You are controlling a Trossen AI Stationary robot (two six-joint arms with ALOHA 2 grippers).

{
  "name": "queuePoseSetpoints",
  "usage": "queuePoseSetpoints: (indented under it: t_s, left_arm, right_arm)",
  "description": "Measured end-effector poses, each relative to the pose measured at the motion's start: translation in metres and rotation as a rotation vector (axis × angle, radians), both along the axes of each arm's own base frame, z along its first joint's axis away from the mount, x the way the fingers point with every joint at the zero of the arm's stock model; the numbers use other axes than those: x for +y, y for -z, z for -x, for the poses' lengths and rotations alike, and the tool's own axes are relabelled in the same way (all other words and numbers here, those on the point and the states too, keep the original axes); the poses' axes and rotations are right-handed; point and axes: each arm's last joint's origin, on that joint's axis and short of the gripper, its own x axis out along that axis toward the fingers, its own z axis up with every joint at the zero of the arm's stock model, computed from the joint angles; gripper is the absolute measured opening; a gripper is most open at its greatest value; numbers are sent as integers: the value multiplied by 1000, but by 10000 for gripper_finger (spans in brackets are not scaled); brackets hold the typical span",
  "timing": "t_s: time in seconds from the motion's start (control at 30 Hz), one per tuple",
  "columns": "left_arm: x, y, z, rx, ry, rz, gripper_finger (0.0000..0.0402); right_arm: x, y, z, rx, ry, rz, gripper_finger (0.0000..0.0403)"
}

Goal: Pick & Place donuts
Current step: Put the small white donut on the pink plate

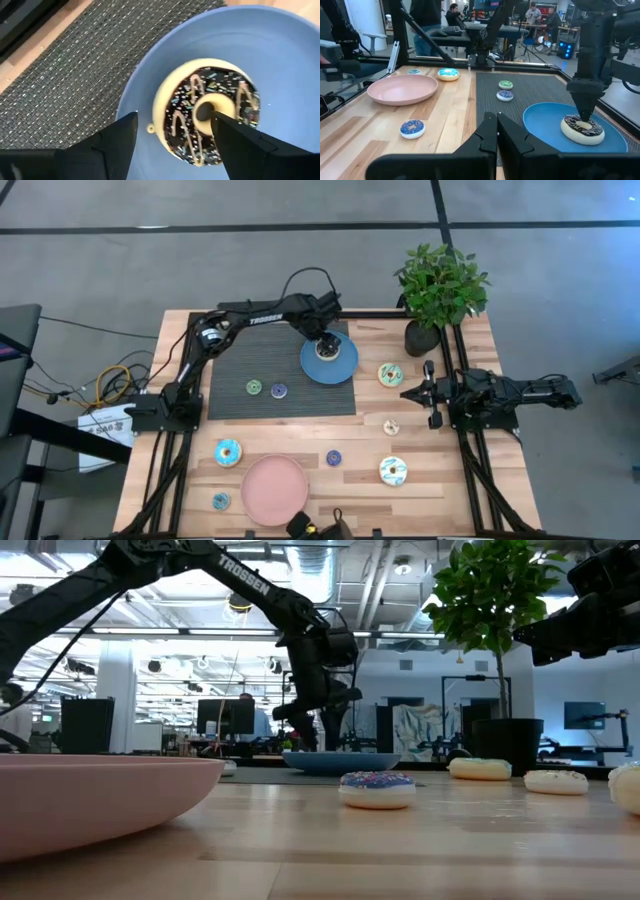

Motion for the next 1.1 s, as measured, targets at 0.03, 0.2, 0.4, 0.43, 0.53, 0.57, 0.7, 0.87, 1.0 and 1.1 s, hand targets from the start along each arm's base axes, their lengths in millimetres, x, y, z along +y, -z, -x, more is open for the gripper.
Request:
queuePoseSetpoints:
  t_s: [0.03,0.2,0.4,0.43,0.53,0.57,0.7,0.87,1.0,1.1]
  left_arm:
    - [0,-5,1,-9,-1,-5,245]
    - [-4,-39,7,-78,16,-50,245]
    - [-30,-89,16,-141,91,-134,220]
    - [-38,-98,16,-153,104,-155,211]
    - [-63,-118,17,-184,143,-201,172]
    - [-72,-122,17,-192,161,-217,157]
    - [-112,-125,18,-252,237,-250,80]
    - [-169,-120,25,-432,332,-310,9]
    - [-212,-112,40,-578,373,-352,3]
    - [-238,-112,60,-625,349,-379,2]
  right_arm:
    - [0,0,0,0,0,0,0]
    - [0,0,0,0,0,0,0]
    - [0,0,0,-1,0,0,0]
    - [0,0,0,-1,0,0,0]
    - [0,0,0,-1,0,0,0]
    - [0,0,0,-1,0,0,0]
    - [0,0,0,-1,0,0,0]
    - [0,0,0,-1,-1,0,0]
    - [0,0,0,-1,0,0,0]
    - [0,0,0,-1,1,0,0]
